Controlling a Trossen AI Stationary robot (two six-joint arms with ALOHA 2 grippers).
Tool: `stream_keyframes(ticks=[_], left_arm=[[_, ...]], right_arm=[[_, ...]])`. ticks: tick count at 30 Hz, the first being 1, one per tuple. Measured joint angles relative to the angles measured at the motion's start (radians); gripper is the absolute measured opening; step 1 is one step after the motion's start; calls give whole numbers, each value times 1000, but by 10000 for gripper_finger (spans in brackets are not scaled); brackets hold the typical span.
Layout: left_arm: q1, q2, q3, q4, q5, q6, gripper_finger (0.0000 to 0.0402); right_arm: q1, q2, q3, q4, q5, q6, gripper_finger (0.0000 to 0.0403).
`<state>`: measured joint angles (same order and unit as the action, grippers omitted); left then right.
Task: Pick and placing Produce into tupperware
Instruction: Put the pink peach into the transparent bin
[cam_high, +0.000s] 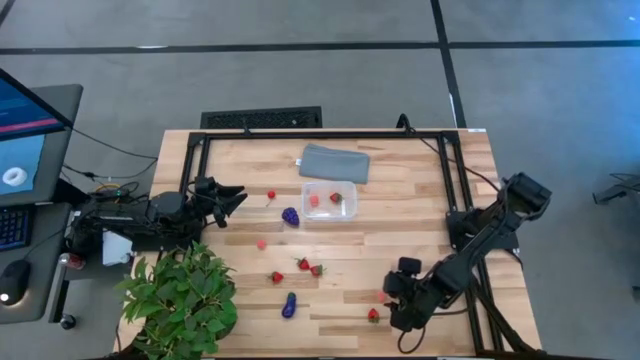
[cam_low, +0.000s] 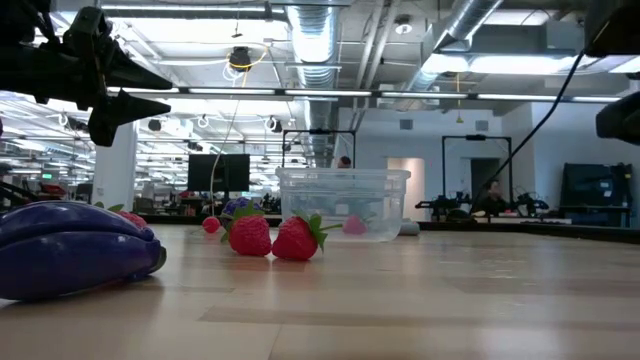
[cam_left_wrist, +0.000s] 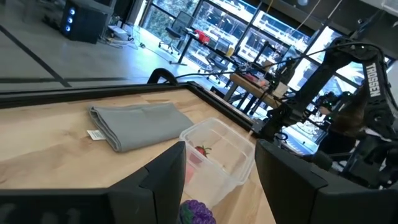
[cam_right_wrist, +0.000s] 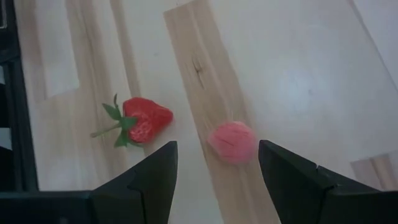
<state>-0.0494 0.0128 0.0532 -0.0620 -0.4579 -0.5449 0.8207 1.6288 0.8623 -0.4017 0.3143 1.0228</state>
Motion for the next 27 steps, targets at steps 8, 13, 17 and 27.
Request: stream_keyframes(ticks=[8,13,17,27], left_arm=[[0,0,0,0,1,0,183],[0,0,0,0,1,0,183],[0,0,0,0,2,0,183],[0,0,0,0,4,11,183]], right_arm=[[-27,48,0,23,-14,0,248],[-51,48,0,18,-15,-10,248],[-56,48,0,11,-25,-20,248],[-57,59,0,15,-82,-72,248]])
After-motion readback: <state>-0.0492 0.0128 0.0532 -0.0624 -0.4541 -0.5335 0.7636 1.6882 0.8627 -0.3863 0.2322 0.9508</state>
